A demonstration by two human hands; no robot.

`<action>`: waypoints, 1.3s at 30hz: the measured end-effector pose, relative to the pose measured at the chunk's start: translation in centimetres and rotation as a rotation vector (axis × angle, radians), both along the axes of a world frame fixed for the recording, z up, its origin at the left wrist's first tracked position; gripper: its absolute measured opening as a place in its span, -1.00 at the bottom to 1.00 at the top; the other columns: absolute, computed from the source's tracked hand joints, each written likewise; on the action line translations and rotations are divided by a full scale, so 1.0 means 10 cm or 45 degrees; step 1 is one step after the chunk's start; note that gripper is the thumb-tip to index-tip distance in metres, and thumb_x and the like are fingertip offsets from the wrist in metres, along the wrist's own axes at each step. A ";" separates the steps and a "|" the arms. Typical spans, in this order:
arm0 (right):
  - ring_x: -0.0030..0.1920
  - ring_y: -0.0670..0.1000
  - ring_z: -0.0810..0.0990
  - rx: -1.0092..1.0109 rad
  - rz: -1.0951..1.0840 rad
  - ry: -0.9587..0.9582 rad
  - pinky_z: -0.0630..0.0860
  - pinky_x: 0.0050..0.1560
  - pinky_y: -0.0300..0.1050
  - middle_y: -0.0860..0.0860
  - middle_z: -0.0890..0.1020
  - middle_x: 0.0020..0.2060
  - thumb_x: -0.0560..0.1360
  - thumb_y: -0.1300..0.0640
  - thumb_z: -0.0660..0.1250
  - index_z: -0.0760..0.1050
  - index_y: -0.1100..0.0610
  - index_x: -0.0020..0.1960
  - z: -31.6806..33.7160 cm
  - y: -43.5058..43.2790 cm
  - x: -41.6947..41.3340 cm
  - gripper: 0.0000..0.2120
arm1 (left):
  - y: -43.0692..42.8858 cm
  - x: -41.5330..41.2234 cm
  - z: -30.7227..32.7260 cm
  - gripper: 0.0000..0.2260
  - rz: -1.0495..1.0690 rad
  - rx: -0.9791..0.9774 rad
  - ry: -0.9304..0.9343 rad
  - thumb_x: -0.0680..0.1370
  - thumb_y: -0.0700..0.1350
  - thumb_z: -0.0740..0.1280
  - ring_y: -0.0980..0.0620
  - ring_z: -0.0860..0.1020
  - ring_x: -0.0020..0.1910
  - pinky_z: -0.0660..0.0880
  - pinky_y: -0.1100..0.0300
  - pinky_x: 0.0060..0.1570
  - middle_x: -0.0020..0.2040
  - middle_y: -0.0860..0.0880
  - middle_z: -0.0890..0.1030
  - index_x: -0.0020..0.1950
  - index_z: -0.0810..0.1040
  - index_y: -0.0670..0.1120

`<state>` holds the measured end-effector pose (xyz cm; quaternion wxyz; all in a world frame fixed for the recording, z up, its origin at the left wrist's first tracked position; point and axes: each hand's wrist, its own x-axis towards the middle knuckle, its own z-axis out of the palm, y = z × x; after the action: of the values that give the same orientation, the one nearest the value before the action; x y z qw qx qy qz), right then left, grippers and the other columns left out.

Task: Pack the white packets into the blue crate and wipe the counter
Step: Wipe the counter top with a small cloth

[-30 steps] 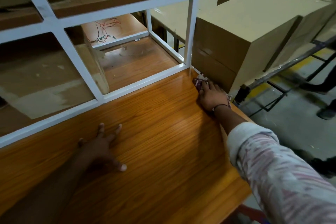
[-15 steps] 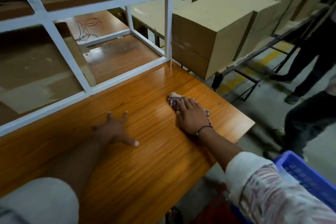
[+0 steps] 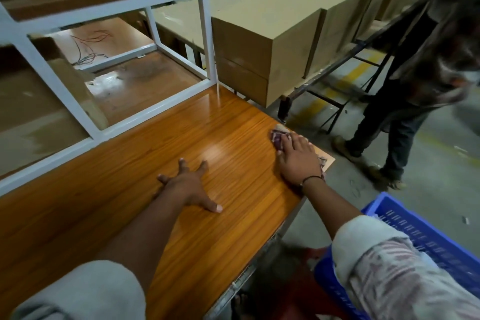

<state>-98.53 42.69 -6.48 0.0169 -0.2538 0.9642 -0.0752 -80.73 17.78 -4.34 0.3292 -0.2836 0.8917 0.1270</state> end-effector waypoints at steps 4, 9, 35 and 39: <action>0.60 0.12 0.03 0.022 0.269 -0.033 -0.05 0.59 0.08 0.03 0.09 0.62 0.67 -0.18 -0.06 0.05 -0.03 0.63 -0.02 0.01 0.21 -0.43 | -0.01 -0.04 -0.01 0.41 -0.038 -0.025 -0.021 -0.05 0.58 0.45 -0.57 -0.19 0.50 0.09 -0.58 0.33 0.54 -0.22 -0.48 0.51 -0.42 0.34; 0.58 0.15 0.11 -0.005 -0.023 -0.027 0.06 0.57 0.14 0.07 0.14 0.60 0.65 -0.17 -0.04 0.10 -0.03 0.60 0.01 0.14 -0.27 -0.45 | 0.00 -0.02 0.00 0.38 -0.029 -0.042 -0.005 0.00 0.56 0.47 -0.57 -0.17 0.51 0.09 -0.57 0.34 0.55 -0.21 -0.46 0.52 -0.41 0.34; 0.58 0.14 0.09 -0.063 0.408 -0.066 -0.03 0.58 0.15 0.06 0.16 0.60 0.65 -0.15 -0.04 0.13 -0.05 0.59 -0.04 -1.93 -0.94 -0.47 | 0.13 0.00 0.31 0.26 0.045 0.072 -0.041 0.23 0.37 0.56 -0.61 -0.31 0.44 0.13 -0.54 0.35 0.51 -0.06 -0.56 0.49 -0.43 0.38; 0.57 0.15 0.13 -0.103 0.423 -0.060 0.01 0.55 0.16 0.07 0.19 0.58 0.63 -0.13 -0.03 0.15 -0.05 0.57 0.00 -2.39 -1.18 -0.47 | 0.10 -0.01 0.27 0.27 0.067 0.096 -0.023 0.23 0.35 0.57 -0.59 -0.34 0.44 0.06 -0.55 0.37 0.47 -0.03 -0.61 0.43 -0.49 0.43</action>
<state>-110.38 18.78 -6.48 0.0417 -0.4083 0.9045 -0.1159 -80.80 18.76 -1.69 0.3442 -0.2955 0.8755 0.1665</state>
